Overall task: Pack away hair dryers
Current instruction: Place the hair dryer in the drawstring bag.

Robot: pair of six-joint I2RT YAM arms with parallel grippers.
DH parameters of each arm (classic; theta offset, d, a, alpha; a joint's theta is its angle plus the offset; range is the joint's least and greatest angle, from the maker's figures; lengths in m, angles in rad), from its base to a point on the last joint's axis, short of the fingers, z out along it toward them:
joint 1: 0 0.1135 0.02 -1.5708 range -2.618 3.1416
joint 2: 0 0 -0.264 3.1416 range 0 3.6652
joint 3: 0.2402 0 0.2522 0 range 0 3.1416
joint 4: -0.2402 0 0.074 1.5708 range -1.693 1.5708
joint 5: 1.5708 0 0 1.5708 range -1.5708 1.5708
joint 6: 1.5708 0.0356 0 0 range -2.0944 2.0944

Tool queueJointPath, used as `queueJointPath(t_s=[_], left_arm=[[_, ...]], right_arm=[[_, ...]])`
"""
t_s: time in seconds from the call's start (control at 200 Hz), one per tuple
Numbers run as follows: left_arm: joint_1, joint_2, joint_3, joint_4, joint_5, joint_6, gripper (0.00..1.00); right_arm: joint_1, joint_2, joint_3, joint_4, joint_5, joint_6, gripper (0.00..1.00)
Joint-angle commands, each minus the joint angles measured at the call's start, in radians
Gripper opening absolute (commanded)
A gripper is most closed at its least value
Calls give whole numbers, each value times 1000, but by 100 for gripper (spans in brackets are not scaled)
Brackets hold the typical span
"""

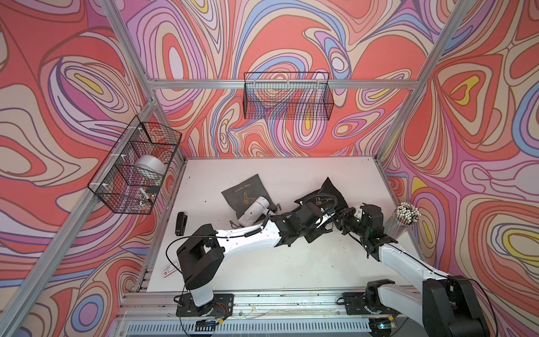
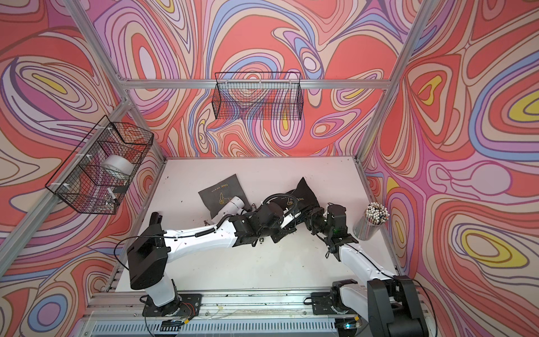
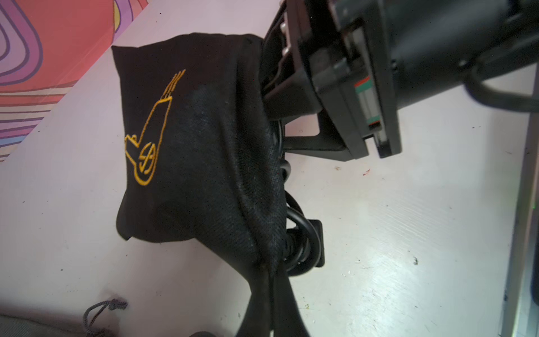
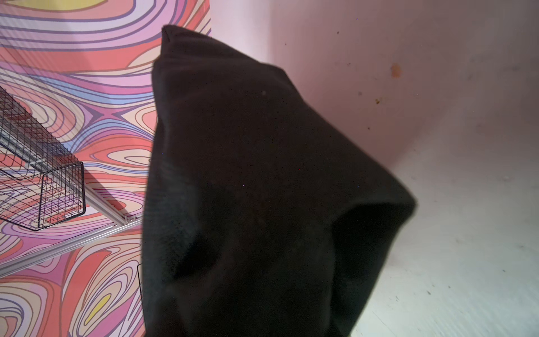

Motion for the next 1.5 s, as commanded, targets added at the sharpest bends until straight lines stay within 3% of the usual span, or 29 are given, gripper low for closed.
queueJointPath(t_s=[0.0,0.14,0.29,0.661,1.142,1.312,1.492], left_arm=[[8,-13,-36,-59,-84,3,0],[7,-38,-54,-15,-13,-29,0],[-9,-68,-73,1,55,-46,0],[-102,-58,-112,9,33,-65,0],[-165,-41,-51,-28,124,-125,0],[-166,-36,-12,-36,138,-133,0],[-164,-5,57,-71,167,-148,0]], right_arm=[[-1,-60,49,-20,-55,-12,0],[-1,-64,50,-106,-26,-53,0],[1,-65,15,-35,25,4,0],[-1,-38,15,-9,125,89,0],[0,-22,20,-43,235,136,0],[11,-26,62,-120,268,84,0],[24,2,39,-57,271,136,0]])
